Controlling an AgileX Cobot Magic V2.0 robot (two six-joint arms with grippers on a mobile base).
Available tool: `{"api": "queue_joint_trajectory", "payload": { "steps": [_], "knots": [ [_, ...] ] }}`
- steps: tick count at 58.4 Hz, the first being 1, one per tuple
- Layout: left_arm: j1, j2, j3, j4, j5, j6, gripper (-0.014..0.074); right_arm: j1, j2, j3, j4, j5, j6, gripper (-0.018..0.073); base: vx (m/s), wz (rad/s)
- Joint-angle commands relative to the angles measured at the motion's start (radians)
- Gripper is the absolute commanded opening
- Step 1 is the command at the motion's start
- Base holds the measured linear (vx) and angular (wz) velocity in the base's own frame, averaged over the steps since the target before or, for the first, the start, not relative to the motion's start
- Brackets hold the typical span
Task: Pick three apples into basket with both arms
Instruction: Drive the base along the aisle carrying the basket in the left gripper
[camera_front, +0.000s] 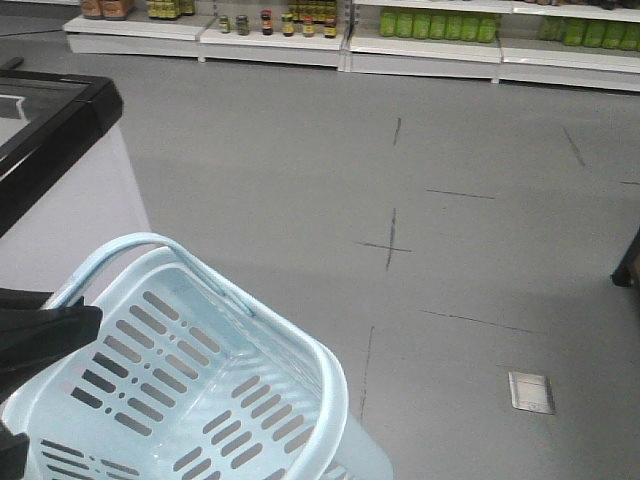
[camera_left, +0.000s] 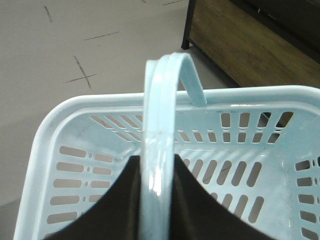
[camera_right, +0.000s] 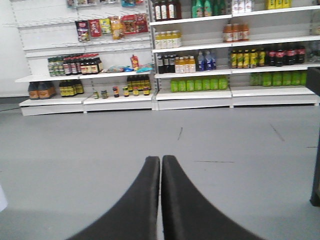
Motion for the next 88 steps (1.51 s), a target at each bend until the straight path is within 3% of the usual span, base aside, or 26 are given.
{"api": "queue_joint_trajectory", "payload": {
  "steps": [1,62,88],
  "knots": [
    [-0.005,-0.004,-0.030,-0.011,-0.090,-0.014,-0.0006,-0.003,-0.012,0.013,-0.008,-0.074,-0.008,-0.0005,-0.12,0.46],
    [-0.005,-0.004,-0.030,-0.011,-0.090,-0.014,-0.0006,-0.003,-0.012,0.013,-0.008,-0.074,-0.008,-0.0005,0.00,0.28],
    [-0.005,-0.004,-0.030,-0.011,-0.090,-0.014,-0.0006,-0.003,-0.012,0.013,-0.008,-0.074,-0.008,-0.0005,0.11,-0.03]
  ]
}}
